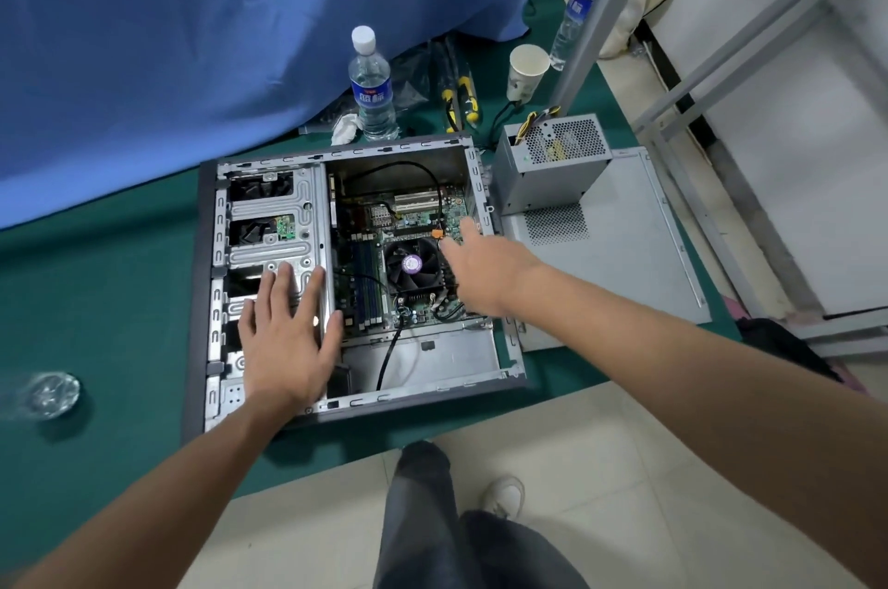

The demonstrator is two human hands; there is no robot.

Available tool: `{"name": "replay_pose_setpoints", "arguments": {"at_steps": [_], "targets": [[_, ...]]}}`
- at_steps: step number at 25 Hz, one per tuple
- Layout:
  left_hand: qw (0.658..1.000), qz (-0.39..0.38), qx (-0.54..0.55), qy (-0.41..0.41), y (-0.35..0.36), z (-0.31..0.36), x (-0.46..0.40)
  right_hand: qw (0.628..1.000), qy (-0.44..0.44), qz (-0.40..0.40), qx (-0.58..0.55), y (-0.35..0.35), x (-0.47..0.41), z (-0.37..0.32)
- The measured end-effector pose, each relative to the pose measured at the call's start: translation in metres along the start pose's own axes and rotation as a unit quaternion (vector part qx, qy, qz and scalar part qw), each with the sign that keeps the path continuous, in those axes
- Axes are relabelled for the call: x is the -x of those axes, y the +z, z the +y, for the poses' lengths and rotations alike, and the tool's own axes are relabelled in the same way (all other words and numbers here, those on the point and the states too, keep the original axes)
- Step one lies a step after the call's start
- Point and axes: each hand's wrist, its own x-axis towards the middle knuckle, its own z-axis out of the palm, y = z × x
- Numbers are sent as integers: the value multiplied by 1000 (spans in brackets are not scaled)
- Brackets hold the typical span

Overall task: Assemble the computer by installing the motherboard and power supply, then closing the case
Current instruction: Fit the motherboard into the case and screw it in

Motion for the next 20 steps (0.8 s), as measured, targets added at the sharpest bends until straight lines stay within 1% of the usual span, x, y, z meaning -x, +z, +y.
{"name": "replay_pose_setpoints", "arguments": {"at_steps": [1,3,5,6,7,10,11,12,13,14,15,17,18,20], "targets": [[1000,2,0,0,0,0,1,1000,-8,-4,-13,-3,-2,1],[1000,7,-1,2,1,0,0,999,-24,21,44,-5,-1,-1],[1000,8,1,1,1,1,-1,995,10,49,81,0,0,-4],[1000,8,2,0,1,0,0,995,28,50,86,2,-1,-5],[1000,7,2,0,2,0,1,995,27,45,79,4,-2,-4],[1000,8,3,2,2,0,-1,999,-34,-12,19,1,-8,6],[1000,9,2,3,4,-1,-1,998,-55,-16,9,-2,-8,7],[1000,10,2,4,4,-2,-1,998,-67,-1,13,-2,-7,5],[1000,10,3,5,5,-3,-1,997,-67,31,35,2,-5,4],[1000,11,4,5,5,-3,-1,995,-49,61,59,5,-2,1],[1000,13,5,5,6,-4,0,993,-27,74,83,8,0,-2],[1000,18,4,7,7,-5,0,994,-13,64,84,14,2,-6],[1000,21,5,8,7,-4,0,997,-15,51,60,13,3,-5],[1000,25,8,8,8,-5,0,998,-51,14,32,8,1,2]]}}
